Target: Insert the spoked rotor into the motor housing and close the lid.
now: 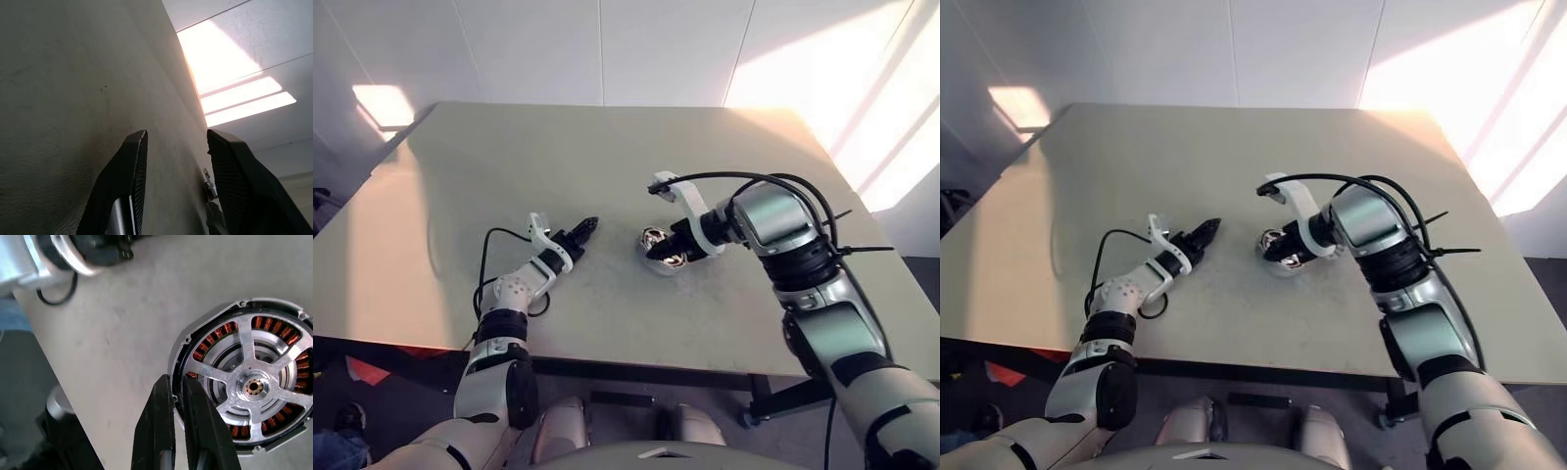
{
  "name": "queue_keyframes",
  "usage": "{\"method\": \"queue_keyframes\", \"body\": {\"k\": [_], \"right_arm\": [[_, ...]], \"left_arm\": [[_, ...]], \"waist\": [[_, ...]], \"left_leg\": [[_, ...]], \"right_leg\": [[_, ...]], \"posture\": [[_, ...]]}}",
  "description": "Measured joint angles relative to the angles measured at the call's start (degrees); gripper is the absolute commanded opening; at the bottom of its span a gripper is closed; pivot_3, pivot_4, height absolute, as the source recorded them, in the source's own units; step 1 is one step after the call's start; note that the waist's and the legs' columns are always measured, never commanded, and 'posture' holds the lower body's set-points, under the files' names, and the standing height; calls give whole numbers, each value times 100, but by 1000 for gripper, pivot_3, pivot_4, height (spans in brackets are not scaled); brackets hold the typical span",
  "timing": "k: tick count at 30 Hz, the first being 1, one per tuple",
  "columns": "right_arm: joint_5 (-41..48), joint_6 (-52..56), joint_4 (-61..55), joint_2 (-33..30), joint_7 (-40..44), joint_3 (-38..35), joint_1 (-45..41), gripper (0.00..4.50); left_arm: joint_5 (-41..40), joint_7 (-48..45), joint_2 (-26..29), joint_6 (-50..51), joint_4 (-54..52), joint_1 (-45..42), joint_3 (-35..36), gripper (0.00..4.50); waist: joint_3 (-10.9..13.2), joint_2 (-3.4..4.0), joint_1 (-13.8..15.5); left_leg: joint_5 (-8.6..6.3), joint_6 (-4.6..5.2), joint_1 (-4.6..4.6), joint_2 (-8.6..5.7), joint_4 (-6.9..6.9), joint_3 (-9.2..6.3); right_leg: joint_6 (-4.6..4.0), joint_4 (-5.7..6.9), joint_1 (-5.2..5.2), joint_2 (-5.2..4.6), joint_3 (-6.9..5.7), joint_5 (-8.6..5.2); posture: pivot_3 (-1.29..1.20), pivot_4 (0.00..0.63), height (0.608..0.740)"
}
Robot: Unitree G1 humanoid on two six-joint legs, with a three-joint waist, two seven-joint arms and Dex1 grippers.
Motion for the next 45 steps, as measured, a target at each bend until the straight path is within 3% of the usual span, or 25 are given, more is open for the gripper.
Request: {"method": "queue_keyframes", "body": {"k": [4,9,15,22,29,33,37,43,45], "right_arm": [[5,-1,716,911,-1197,-729,-280,7],[55,-3,1121,1332,-2048,-1168,-419,7],[303,-91,1333,1415,-2552,-1281,-426,1932],[856,-3,1315,1195,-2805,-1968,-1053,1932],[1002,-3,1253,934,-3507,-3217,-1304,1932],[1106,-4,726,590,-3934,-4111,-655,1932],[1749,-5,-355,423,-4638,-5101,921,1932],[3216,-6,-2145,1207,-6295,-6227,2255,1932],[3840,-6,-2432,1516,-6841,-6447,2436,2301]], "left_arm": [[-35,42,-11,54,-162,88,-51,2026],[-108,126,-19,115,-377,229,-108,2026],[-196,228,-1,176,-505,322,-108,2026],[-211,259,40,204,-382,244,-123,2026],[-122,70,145,211,-52,26,-283,2026],[-74,-75,152,226,74,-55,-414,2026],[2,-209,228,307,278,-194,-598,2026],[341,-397,432,330,867,-565,-750,2026],[469,-451,448,324,1056,-708,-797,2026]], "waist": [[-2,0,22],[-4,0,24],[-7,1,22],[-7,1,34],[-7,0,143],[-16,-16,234],[-27,-9,344],[-80,71,328],[-81,73,335]], "left_leg": [[0,-14,3,-2,-13,0],[-5,-24,17,-7,-17,-1],[5,-42,37,-9,-17,-3],[30,-82,58,-22,-70,-4],[49,-109,65,-32,-95,-8],[47,-106,63,-35,-97,-11],[45,-100,62,-37,-106,-12],[55,-113,85,-36,-117,-8],[55,-112,108,-42,-121,-8]], "right_leg": [[0,-3,2,0,0,-8],[8,-4,16,-2,1,-14],[41,0,30,-1,8,-33],[43,1,28,-1,14,-34],[47,1,28,-3,18,-37],[33,-3,32,-2,18,-27],[50,-2,27,-2,19,-10],[69,0,30,-2,20,-49],[71,-13,56,-7,20,-50]], "posture": [[0,0,740],[0,0,740],[0,0,740],[0,0,740],[0,0,740],[0,0,740],[0,0,740],[0,0,740],[0,0,740]]}}
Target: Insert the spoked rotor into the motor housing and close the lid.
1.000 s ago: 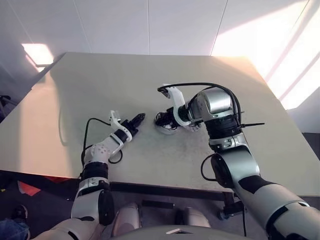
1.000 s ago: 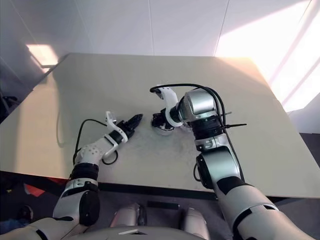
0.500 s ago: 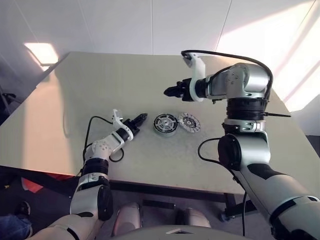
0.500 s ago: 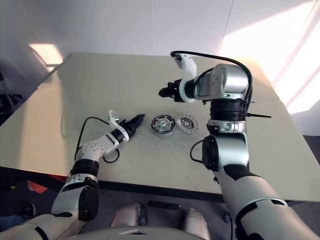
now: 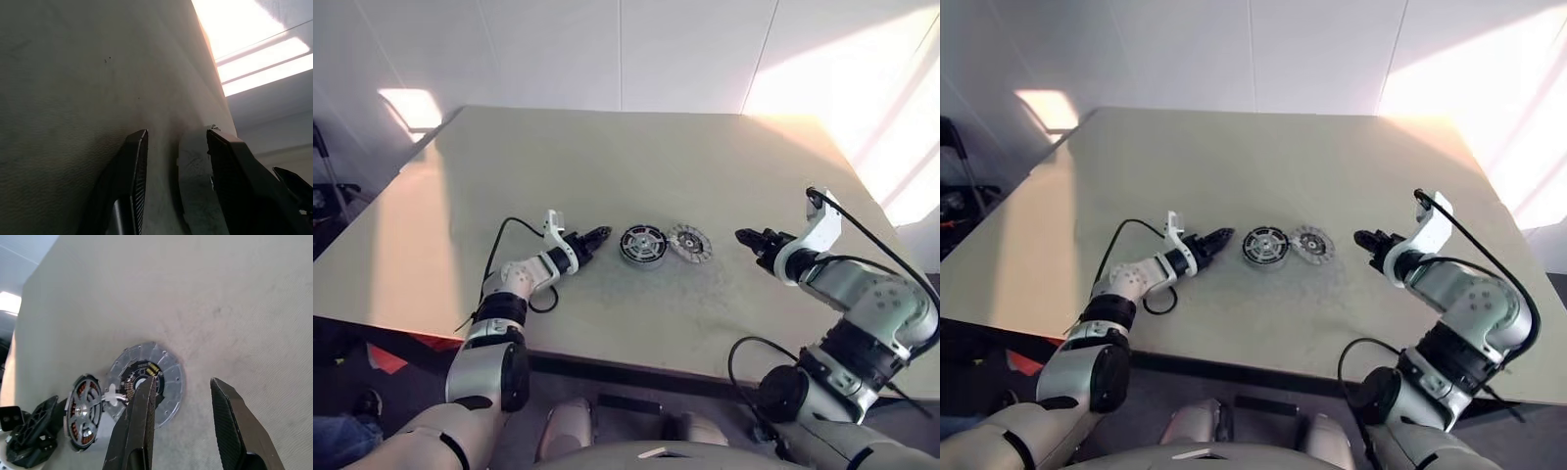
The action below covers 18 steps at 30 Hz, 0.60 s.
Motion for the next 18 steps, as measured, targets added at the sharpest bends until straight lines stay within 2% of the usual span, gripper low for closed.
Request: {"method": "queue_keyframes", "body": {"k": [2,6,7,11,13,14,18], "right_arm": [[665,0,-193,242,-580,-225,125,2817],[1863,0,-369,824,-1972,-711,181,4280],[2180,0,-397,1015,-2335,-779,247,4457],[3354,-156,-389,1137,-3587,-725,550,4457],[4399,-680,-330,971,-4375,-169,1082,4457],[5108,-1141,-275,821,-4870,331,1484,4457],[6655,-2553,-72,134,-5876,1678,2018,4457]], "left_arm": [[100,-97,0,-7,182,-102,-24,2026],[260,-274,22,2,441,-262,-36,2026],[303,-320,26,13,455,-278,-43,2026],[369,-434,57,82,468,-307,-91,2026],[391,-464,76,121,466,-313,-101,2026],[404,-484,96,140,461,-313,-103,2026],[456,-471,122,146,449,-314,-105,2026]], "waist": [[0,0,0],[-12,0,2],[-15,-1,2],[-22,-2,12],[-28,-4,11],[-29,-3,9],[-33,2,-20]], "left_leg": [[-1,1,23,-11,-16,0],[0,-1,25,-27,-55,-2],[0,-2,24,-31,-61,-2],[-2,0,18,-46,-76,-7],[-3,0,19,-47,-85,-9],[-4,2,21,-46,-89,-9],[-4,2,19,-46,-88,-8]], "right_leg": [[4,-26,34,-10,-1,-2],[26,-83,53,-18,-3,8],[28,-88,53,-20,-3,10],[37,-92,49,-32,-2,13],[49,-97,49,-31,-3,12],[51,-98,50,-31,-3,10],[46,-108,51,-32,-3,5]], "posture": [[0,0,740],[0,0,740],[0,0,740],[0,0,740],[0,0,740],[0,0,740],[0,0,740]]}}
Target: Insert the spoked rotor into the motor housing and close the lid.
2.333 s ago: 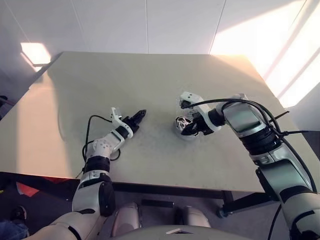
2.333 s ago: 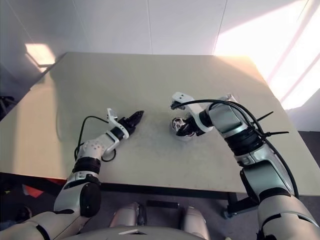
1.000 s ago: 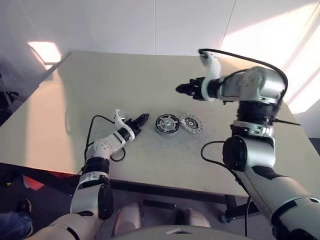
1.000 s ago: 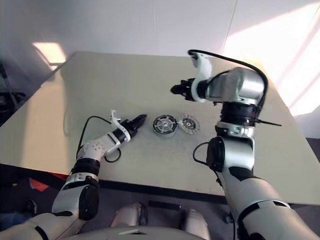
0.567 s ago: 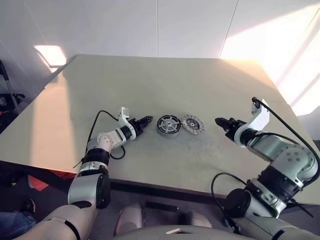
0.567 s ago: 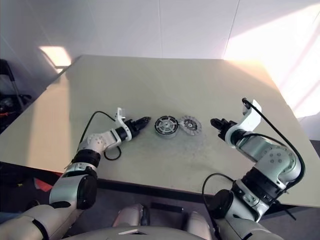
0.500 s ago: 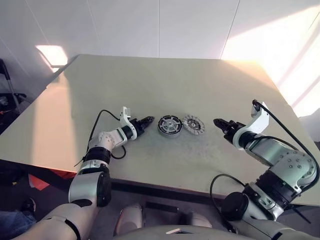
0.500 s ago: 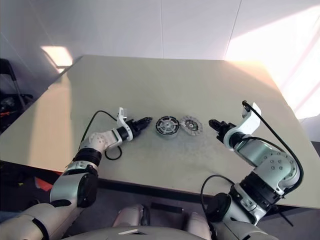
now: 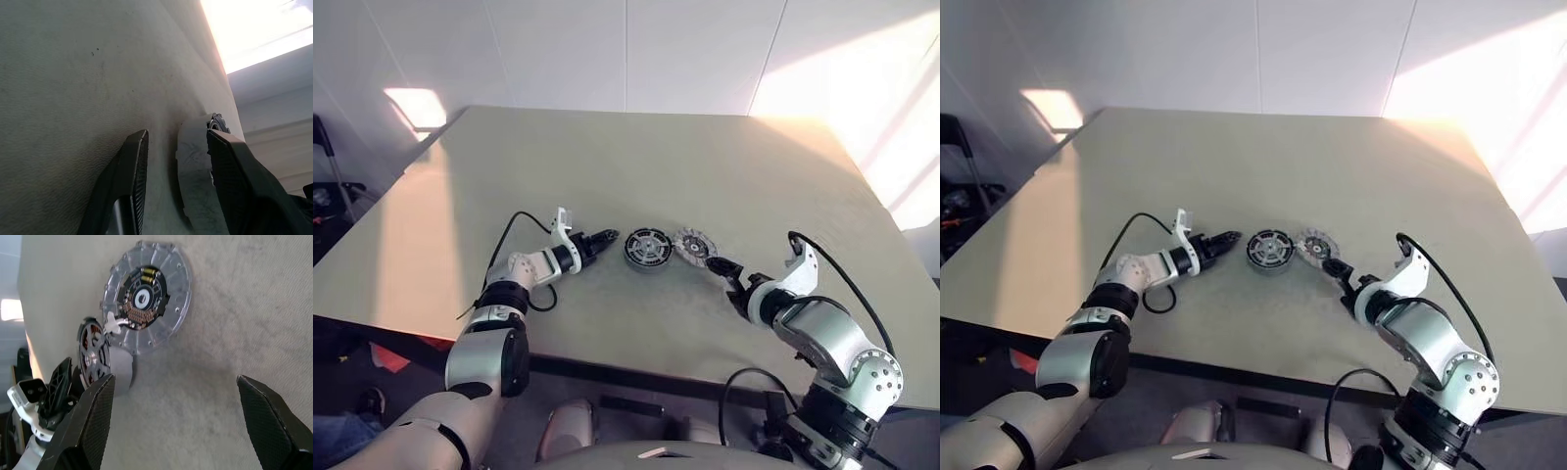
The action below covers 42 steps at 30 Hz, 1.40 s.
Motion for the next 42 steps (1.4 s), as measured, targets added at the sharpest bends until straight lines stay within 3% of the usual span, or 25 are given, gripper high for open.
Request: {"method": "queue_keyframes", "body": {"k": [5,15,26,35,42], "right_arm": [[411,-1028,110,-413,64,1062,60,4457],[66,-1826,1213,-1143,1048,1875,-413,4457],[-1104,-2156,2021,-1259,2244,2040,-910,4457],[-2370,-2393,2912,-984,3420,1960,-1625,4457],[-2698,-2386,3120,-687,4339,1786,-2418,4457]], "left_arm": [[15,-5,6,59,-70,21,-5,2026],[5,3,13,103,-156,59,42,2026],[1,41,29,64,-187,110,93,2026],[5,52,44,19,-190,116,92,2026],[6,51,45,10,-197,115,83,2026]], "waist": [[-11,-18,-6],[-24,-53,-7],[-29,-75,-88],[-27,-80,-137],[-27,-80,-137]], "left_leg": [[-4,6,-14,0,0,-1],[-15,26,-23,0,9,-2],[-16,28,-22,1,19,-1],[-16,29,-26,1,24,-2],[-17,30,-24,3,24,-1]], "right_leg": [[1,-9,-5,1,-1,0],[2,-8,-6,2,-4,0],[1,-8,-2,2,-5,0],[-1,-6,-2,2,-5,0],[-5,2,-3,2,-5,2]], "posture": [[0,0,740],[0,0,740],[0,0,740],[0,0,740],[0,0,740]]}}
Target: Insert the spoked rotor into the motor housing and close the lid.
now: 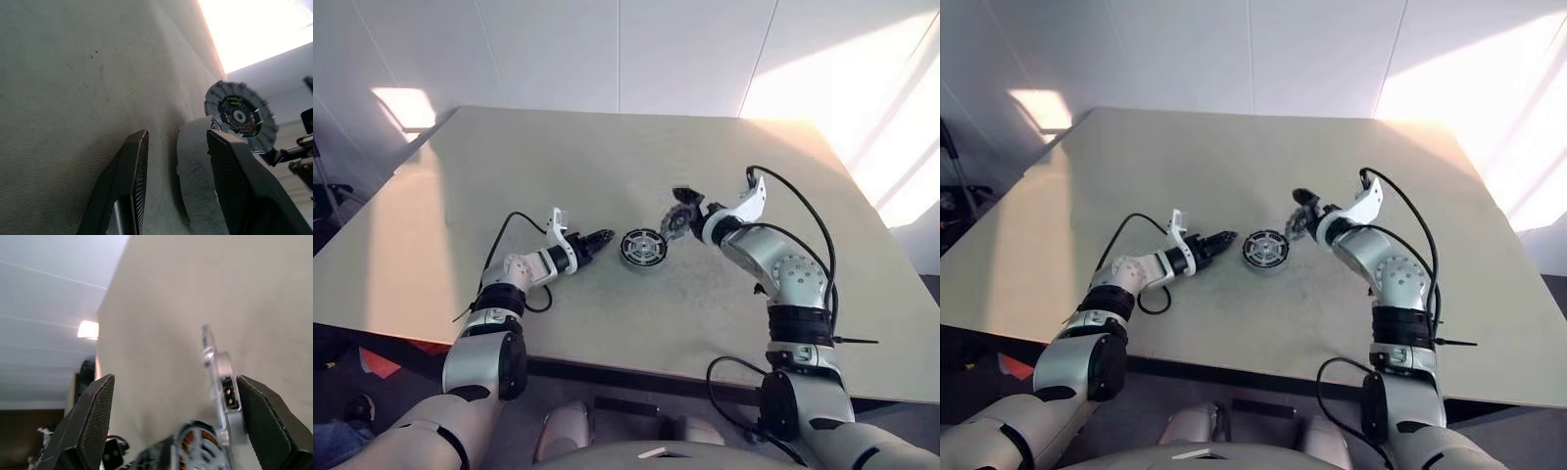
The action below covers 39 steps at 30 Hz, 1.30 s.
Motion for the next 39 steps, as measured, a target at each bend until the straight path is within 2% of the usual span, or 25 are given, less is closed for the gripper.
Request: {"method": "queue_keyframes", "body": {"k": [4,11,17,23,27,29,32,34,39], "right_arm": [[17,380,-25,72,400,7,-288,4457],[114,1260,-252,96,400,222,-407,4457],[-501,1324,-423,-49,784,344,-415,4457],[-1847,933,-465,-517,1700,715,-458,4457],[-3420,114,-292,-958,2894,1741,-465,4457],[-4535,-679,-36,-1270,3569,2580,-462,4457],[-5657,-1582,366,-1371,4295,3255,-415,4457],[-5983,-1848,566,-1294,4545,3357,-404,4457],[-6472,-2193,981,-1011,4864,3300,-408,4457]], "left_arm": [[0,1,-2,-26,1,-1,-5,2026],[0,46,24,-142,133,-67,52,2026],[1,47,43,-225,205,-101,64,2026],[4,47,42,-269,203,-100,50,2026],[9,48,39,-276,195,-100,36,2026],[9,32,40,-273,173,-100,20,2026],[11,-97,91,-237,58,-67,-14,2026],[-9,-185,128,-185,-11,-65,-12,2026],[-21,-180,205,-143,-126,-64,9,2026]], "waist": [[0,0,2],[2,0,-7],[4,-4,-6],[5,-5,-6],[7,-9,-5],[11,-15,-4],[24,-29,-12],[31,-40,-15],[37,-48,-39]], "left_leg": [[-1,2,0,0,0,0],[2,-4,5,7,-2,0],[3,-5,3,6,-4,1],[3,-6,1,6,-6,1],[2,-4,0,6,-6,1],[1,-2,-4,6,-4,1],[1,0,-35,9,-1,1],[0,6,-86,12,15,0],[-29,92,-149,39,90,2]], "right_leg": [[-1,0,2,0,0,0],[-2,0,1,5,0,1],[-2,-2,-2,5,0,0],[-2,-2,-4,6,0,0],[-2,-7,-1,6,-1,0],[-2,-10,-3,6,-1,0],[-5,-7,-34,8,-2,1],[-57,11,-86,10,-3,32],[-67,31,-122,20,-18,33]], "posture": [[0,0,740],[0,0,740],[0,0,740],[0,0,740],[0,0,740],[0,0,740],[0,0,740],[0,0,740],[0,0,740]]}}
